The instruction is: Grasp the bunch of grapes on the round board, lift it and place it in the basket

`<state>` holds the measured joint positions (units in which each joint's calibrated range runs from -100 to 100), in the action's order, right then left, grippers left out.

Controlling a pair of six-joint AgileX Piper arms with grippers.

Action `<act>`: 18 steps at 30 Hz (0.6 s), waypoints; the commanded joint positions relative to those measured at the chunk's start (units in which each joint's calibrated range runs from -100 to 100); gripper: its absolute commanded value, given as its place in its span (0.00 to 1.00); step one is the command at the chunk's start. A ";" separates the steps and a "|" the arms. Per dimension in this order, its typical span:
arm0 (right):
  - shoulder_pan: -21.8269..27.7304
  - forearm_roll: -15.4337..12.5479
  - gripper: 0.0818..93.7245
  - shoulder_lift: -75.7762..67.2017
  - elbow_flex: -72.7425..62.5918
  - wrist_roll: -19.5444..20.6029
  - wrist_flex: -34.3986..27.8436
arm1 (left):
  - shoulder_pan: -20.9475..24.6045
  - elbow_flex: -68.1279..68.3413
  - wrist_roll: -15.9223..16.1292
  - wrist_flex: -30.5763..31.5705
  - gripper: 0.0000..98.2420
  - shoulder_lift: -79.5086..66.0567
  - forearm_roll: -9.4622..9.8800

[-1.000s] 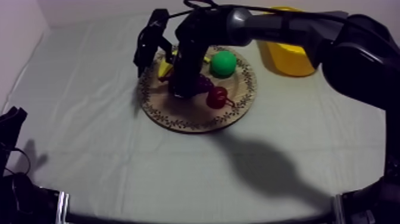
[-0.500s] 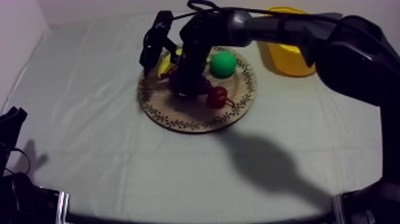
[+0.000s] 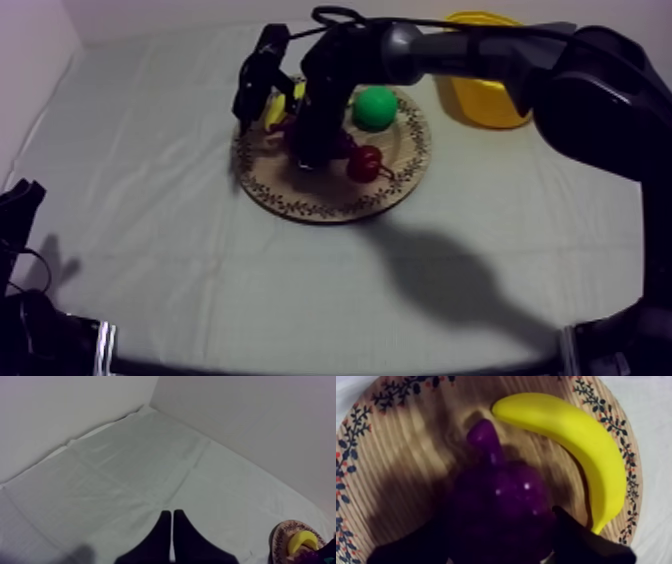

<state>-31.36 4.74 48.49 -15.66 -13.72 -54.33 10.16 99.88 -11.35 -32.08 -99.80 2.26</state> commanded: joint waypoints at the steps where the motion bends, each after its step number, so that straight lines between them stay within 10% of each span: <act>1: 0.01 0.50 0.50 -0.25 0.21 0.02 0.06 | 0.01 0.01 -0.01 -0.02 0.00 -0.03 0.01; 18: 1.29 0.65 0.45 -6.17 5.09 1.26 4.07 | 0.01 0.01 -0.01 -0.02 0.00 -0.03 0.01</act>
<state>-30.13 5.37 43.22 -10.81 -12.78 -50.53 10.16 99.88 -11.35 -32.08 -99.80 2.26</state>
